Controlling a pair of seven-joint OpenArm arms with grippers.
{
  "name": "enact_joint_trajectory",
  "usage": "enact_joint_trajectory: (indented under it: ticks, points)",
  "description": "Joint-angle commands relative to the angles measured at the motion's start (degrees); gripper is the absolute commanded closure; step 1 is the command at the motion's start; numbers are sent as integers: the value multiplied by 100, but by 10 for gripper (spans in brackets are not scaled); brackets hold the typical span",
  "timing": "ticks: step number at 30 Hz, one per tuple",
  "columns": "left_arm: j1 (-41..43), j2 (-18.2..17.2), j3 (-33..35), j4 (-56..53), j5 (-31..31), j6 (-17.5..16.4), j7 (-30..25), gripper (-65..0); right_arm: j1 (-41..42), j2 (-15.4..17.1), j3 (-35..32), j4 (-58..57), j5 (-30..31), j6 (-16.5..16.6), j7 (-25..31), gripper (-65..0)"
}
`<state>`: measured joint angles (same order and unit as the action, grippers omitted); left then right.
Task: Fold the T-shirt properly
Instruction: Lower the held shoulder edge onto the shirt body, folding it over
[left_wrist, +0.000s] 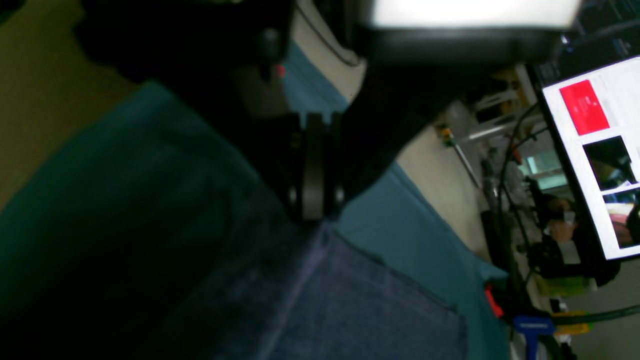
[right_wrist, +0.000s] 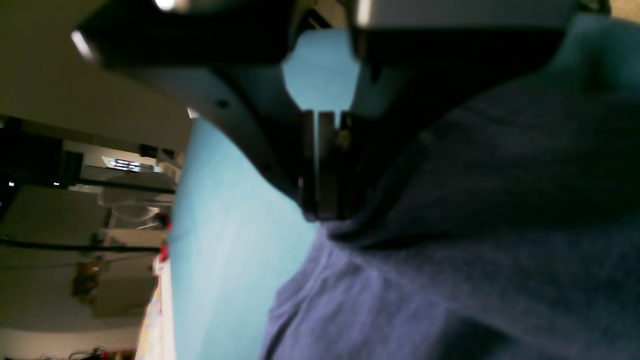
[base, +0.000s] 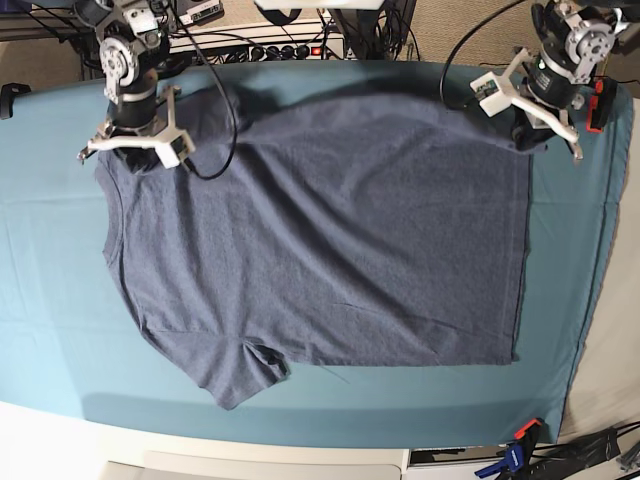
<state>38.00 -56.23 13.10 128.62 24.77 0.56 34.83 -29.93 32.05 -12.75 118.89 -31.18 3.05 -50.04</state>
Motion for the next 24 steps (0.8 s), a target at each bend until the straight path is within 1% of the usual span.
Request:
enact_joint_trajectory:
  ticks: [1, 5, 9, 13, 16, 19, 20, 24]
  points:
    - [-70, -79, -26, 74, 44, 81, -37, 0, 92, 66, 37, 46, -72, -15, 157, 0]
    - [-236, -76, -26, 22, -22, 81, -44, 0, 411, 66, 37, -57, 297, 186, 269, 0]
    - [-400, -79, -26, -210, -13, 83, -103, 0, 761, 63, 37, -258, 332, 195, 304, 0]
    - [-568, -76, -26, -356, -20, 81, -151, 0, 1185, 61, 37, -796, 334, 192, 457, 0]
    - [-660, -76, -26, -365, -61, 63, -177, 0, 1488, 2, 37, -1250, 343, 197, 540, 0]
    - [-673, -76, -26, -372, -107, 2, -258, 0, 1729, -15, 37, -1606, 498, 201, 669, 0]
    - [-673, -76, -26, -382, -118, -48, -282, 0, 1803, -15, 37, -1694, 507, 214, 708, 0]
    - [-673, -74, -26, -393, -256, -48, -354, 0, 1998, -13, 37, -1775, 564, 247, 817, 0]
